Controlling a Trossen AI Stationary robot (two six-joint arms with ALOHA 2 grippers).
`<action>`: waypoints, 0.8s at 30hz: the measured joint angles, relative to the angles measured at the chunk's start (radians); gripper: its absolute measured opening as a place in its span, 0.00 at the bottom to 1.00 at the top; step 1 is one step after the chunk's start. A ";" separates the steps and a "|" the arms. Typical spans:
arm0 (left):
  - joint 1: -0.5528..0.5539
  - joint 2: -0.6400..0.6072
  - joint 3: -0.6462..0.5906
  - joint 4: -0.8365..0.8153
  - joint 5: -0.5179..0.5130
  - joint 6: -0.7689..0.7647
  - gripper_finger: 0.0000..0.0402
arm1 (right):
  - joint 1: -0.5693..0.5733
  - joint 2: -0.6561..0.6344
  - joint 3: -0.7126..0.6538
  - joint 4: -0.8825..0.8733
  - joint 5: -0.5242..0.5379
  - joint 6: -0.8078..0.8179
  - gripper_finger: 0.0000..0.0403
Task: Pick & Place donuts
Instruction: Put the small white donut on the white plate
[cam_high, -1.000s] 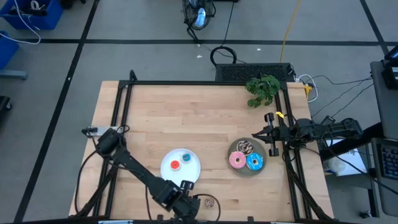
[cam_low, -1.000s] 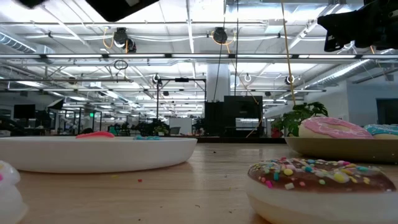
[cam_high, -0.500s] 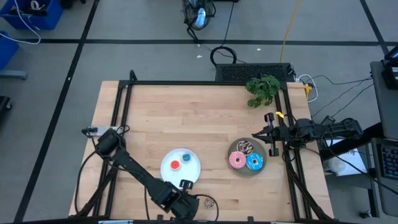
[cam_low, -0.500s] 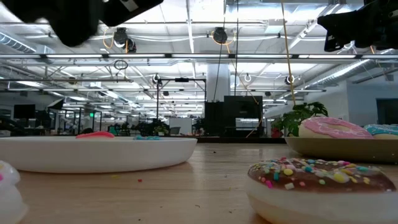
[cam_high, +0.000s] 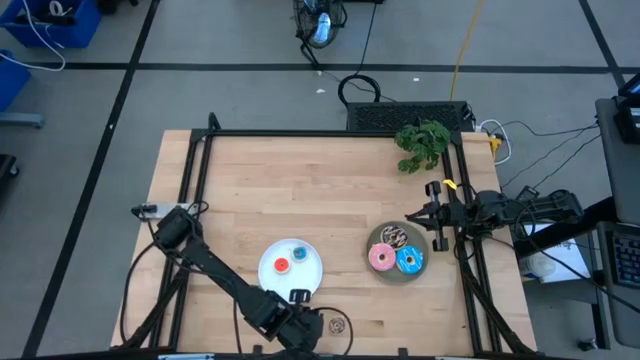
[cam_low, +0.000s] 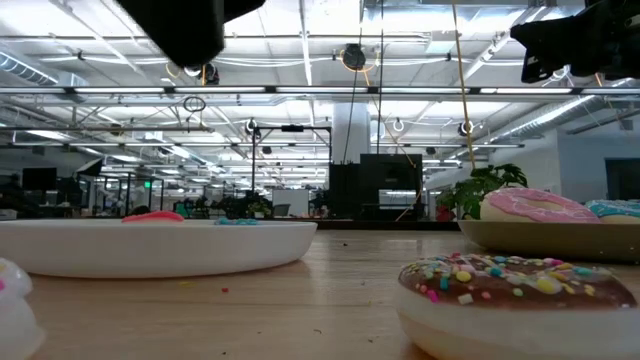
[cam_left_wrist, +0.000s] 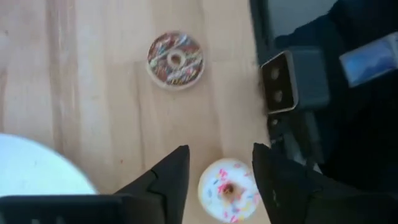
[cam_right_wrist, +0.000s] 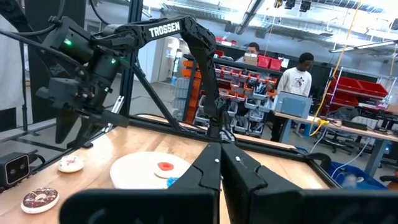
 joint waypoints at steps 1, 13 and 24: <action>-0.004 0.000 0.000 0.013 -0.001 0.008 0.45 | 0.000 0.000 0.000 0.000 0.000 0.004 0.00; -0.052 0.043 0.001 -0.037 -0.076 0.045 0.61 | 0.000 0.000 0.000 0.004 0.000 0.007 0.00; -0.037 0.092 0.002 -0.063 -0.026 0.050 0.65 | 0.000 0.009 0.000 0.017 0.000 0.010 0.00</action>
